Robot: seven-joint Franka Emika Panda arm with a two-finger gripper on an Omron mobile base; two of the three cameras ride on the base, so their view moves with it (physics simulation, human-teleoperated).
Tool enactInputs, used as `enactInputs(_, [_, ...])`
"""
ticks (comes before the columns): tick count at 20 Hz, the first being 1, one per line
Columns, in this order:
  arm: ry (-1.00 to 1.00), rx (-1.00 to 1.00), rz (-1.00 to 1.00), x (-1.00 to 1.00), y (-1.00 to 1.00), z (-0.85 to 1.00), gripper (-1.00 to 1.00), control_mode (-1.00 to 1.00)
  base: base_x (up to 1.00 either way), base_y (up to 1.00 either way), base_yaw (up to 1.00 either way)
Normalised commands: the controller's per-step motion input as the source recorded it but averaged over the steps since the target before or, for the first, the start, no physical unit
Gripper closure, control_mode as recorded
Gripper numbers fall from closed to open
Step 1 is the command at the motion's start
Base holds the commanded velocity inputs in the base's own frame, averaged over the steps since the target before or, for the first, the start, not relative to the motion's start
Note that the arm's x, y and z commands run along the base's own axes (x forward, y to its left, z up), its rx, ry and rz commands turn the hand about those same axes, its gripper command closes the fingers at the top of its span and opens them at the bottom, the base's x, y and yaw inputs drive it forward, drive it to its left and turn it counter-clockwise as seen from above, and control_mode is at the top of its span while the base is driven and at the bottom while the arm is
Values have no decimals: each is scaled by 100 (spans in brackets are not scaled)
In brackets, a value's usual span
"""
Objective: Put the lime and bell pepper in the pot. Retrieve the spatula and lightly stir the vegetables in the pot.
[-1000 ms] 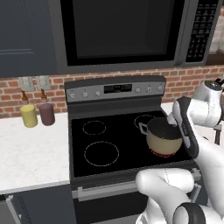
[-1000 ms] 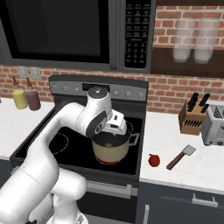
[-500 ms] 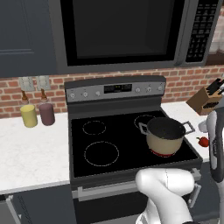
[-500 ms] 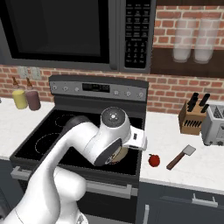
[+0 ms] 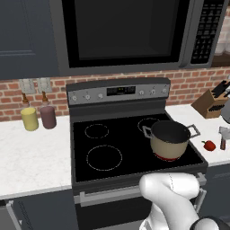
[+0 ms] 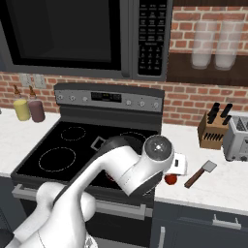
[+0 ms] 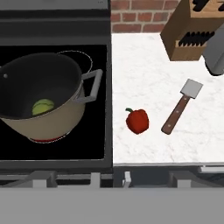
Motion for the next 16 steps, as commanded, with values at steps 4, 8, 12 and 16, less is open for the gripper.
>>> enactInputs(4, [3,0,11,37,-14,-36,-100,-100,0,0,0])
enactInputs(8, [11,0,15,44,0,-53,-100,-100,0,0,0])
enactInputs(12, [13,0,14,42,-1,-56,-100,-100,0,0,0])
enactInputs(16, [12,0,11,33,-16,-42,-100,-100,0,0,0])
